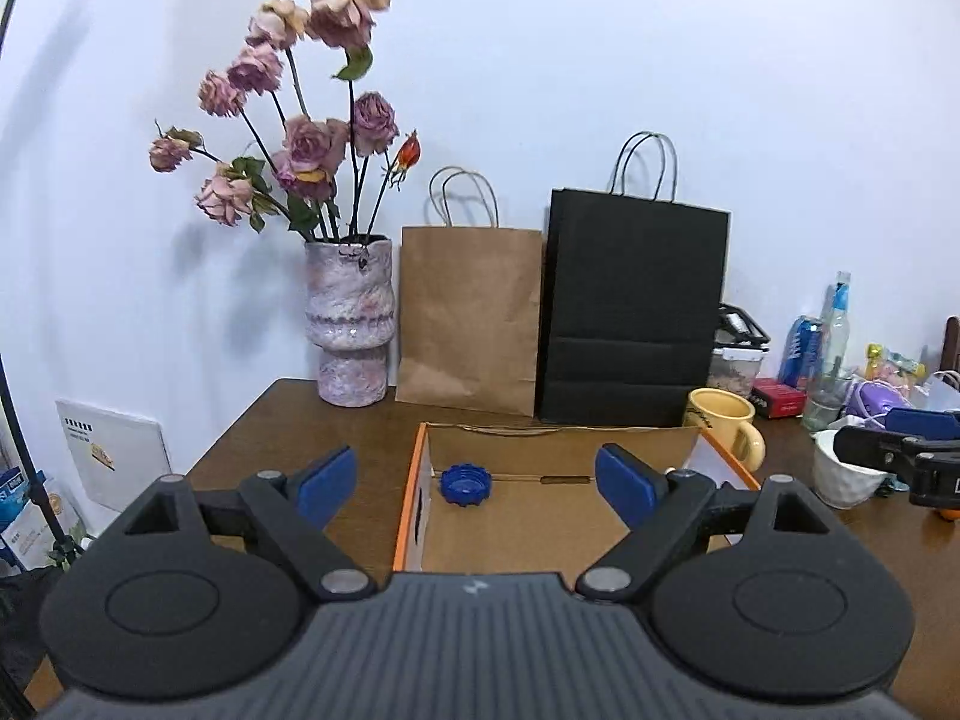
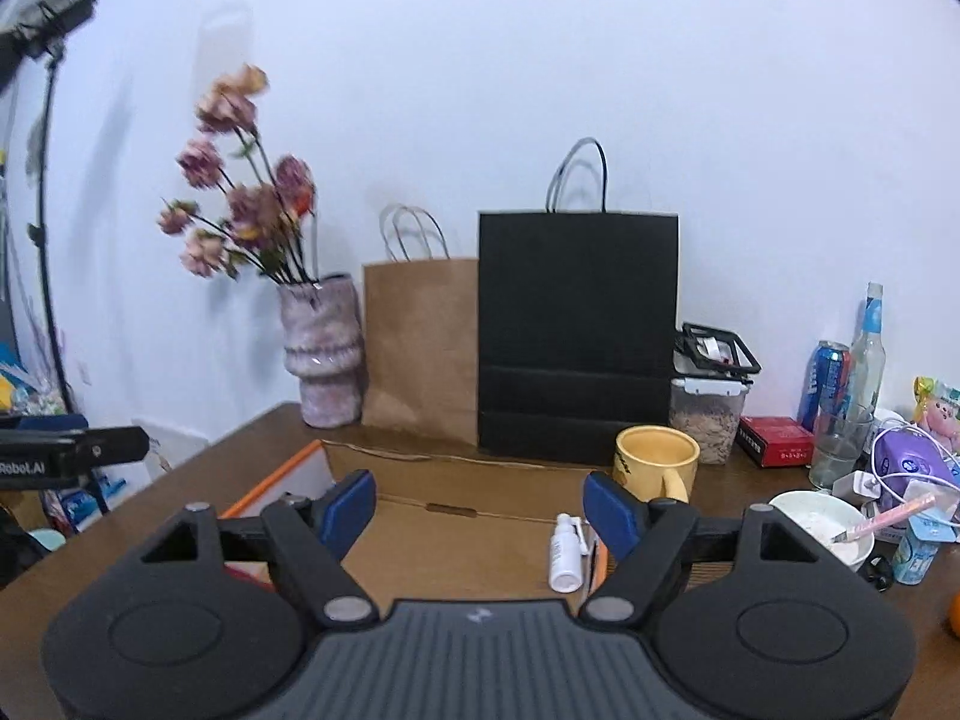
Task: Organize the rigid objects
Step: 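Open both grippers to drop the cap and spray bottle into the box, then grasp the white plastic container with the left gripper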
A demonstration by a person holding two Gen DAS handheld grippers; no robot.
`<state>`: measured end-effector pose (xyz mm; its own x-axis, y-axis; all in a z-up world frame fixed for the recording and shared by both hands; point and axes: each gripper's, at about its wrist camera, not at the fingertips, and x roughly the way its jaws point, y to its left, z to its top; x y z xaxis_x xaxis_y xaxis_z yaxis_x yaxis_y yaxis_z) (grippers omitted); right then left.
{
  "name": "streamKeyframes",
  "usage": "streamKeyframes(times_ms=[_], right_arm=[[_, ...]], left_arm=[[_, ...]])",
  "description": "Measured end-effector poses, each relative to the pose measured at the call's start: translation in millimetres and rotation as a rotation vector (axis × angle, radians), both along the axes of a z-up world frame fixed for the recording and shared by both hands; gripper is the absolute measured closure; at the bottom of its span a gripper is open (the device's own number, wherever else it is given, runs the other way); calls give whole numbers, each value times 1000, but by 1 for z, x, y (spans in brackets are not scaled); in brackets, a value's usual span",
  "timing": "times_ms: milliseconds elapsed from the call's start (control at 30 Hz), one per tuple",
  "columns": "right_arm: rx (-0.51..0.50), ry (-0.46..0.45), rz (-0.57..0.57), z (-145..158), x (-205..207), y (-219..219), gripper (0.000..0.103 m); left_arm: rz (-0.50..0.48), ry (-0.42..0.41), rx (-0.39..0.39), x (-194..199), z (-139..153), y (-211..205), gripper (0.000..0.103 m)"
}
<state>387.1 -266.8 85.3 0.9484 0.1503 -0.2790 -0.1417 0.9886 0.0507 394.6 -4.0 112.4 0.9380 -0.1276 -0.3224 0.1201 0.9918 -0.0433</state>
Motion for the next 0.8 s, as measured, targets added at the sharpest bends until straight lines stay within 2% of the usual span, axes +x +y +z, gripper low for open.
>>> streamKeyframes(times_ms=[100,267,500,700,800], right_arm=[[1,-28,15,-11,-26,3,24],[25,-75,42,-33,-84,5,23],[21,-88,63,-66,-169,10,23],[85,-58,35,-90,-228,5,22],[69,-26,42,-98,-236,3,23]], left_arm=[[0,-12,-2,-25,-7,3,11],[11,-50,77,-76,-29,-2,11],[-37,-114,78,-161,-57,-12,9],[-96,-72,0,-211,-77,-16,9],[-123,-47,14,-218,-86,-23,9]])
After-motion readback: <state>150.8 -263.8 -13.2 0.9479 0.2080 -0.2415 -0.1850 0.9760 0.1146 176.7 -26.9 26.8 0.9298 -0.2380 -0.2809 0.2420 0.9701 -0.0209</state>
